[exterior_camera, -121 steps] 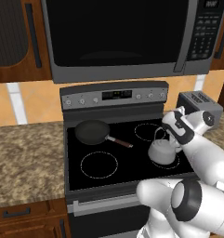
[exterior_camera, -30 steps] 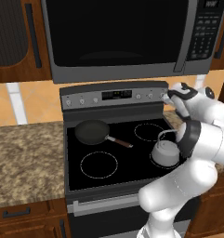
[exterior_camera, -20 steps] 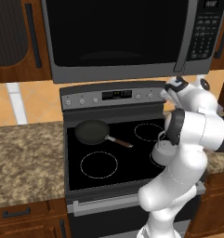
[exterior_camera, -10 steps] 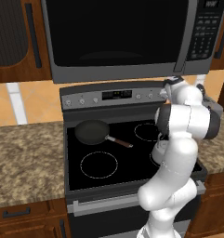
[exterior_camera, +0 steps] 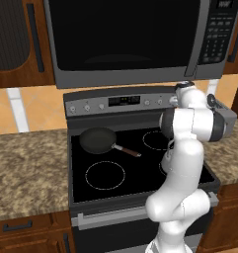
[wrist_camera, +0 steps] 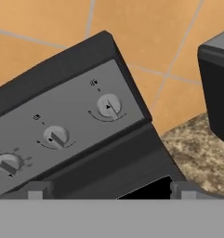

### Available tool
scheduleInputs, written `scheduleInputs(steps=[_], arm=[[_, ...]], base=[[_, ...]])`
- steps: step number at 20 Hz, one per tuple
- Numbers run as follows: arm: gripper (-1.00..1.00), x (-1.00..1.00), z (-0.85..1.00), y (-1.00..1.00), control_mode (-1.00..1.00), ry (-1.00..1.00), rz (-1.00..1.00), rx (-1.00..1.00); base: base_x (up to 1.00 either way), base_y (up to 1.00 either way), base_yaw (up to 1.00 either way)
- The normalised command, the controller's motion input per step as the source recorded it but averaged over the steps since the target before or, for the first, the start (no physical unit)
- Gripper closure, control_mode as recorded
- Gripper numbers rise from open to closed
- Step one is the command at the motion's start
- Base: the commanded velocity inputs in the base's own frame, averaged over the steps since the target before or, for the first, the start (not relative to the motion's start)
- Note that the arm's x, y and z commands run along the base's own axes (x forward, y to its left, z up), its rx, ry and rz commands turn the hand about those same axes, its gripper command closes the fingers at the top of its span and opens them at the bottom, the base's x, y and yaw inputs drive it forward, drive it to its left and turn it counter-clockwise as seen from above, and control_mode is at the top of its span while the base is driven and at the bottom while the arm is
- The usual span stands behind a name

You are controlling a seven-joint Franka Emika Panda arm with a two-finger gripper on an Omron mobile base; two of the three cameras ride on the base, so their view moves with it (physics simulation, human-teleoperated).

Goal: Pick the kettle from the counter and place it on a stove burner. Then turn the burner on.

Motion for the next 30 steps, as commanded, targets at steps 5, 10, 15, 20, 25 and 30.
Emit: scheduleInputs(steps=[5, 10, 15, 20, 25, 30], arm=[[-1.0, 0.01, -0.03, -0.04, -1.0, 0.0, 0.0, 0.0], [-1.0, 0.21, -0.01, -0.02, -1.0, 0.0, 0.0, 0.0], [-1.0, 0.29, 0.0, -0.11, -1.0, 0.0, 0.0, 0.0], [-1.0, 0.34, 0.0, -0.14, -1.0, 0.0, 0.0, 0.0], [-1.0, 0.33, -0.1, 0.03, -1.0, 0.0, 0.0, -0.04], [-1.0, 0.18, -0.11, 0.21, -1.0, -0.01, 0.0, -0.09]], base=[[0.0, 0.0, 0.0], [0.0, 0.0, 0.0], [0.0, 0.0, 0.0], [0.0, 0.0, 0.0], [0.0, 0.0, 0.0], [0.0, 0.0, 0.0]])
